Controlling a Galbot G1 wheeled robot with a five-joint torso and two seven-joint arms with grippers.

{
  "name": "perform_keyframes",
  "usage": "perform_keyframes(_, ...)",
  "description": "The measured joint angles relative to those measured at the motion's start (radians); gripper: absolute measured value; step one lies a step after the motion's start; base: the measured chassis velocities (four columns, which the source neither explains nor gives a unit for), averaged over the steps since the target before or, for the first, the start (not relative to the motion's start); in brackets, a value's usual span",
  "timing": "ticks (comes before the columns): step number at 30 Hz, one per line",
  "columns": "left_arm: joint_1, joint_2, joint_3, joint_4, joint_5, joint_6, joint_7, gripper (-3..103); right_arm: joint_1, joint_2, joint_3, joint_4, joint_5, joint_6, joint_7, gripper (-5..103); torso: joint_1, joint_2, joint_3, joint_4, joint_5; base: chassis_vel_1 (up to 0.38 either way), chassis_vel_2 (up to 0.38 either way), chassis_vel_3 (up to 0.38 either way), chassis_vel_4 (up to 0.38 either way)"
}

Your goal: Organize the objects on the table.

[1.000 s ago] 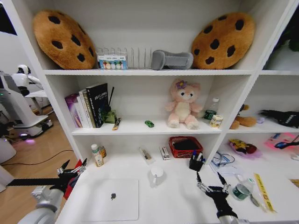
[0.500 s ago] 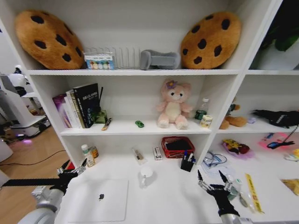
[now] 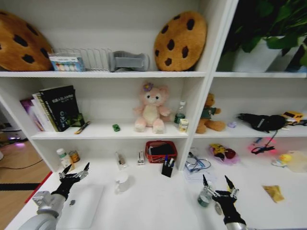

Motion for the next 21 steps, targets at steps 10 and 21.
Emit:
perform_keyframes(10, 0.0, 0.0, 0.0, 0.0, 0.0, 0.0, 0.0, 100, -0.022, 0.041, -0.073, -0.005, -0.056, 0.037, -0.045, 100, 0.0, 0.0, 0.0, 0.0003, -0.0006, 0.003, -0.008, 0.03, -0.019)
perform_keyframes(21, 0.0, 0.0, 0.0, 0.0, 0.0, 0.0, 0.0, 100, -0.002, 0.045, -0.106, -0.031, -0.065, 0.037, -0.077, 100, 0.0, 0.0, 0.0, 0.0001, 0.0005, 0.014, 0.011, -0.015, -0.007)
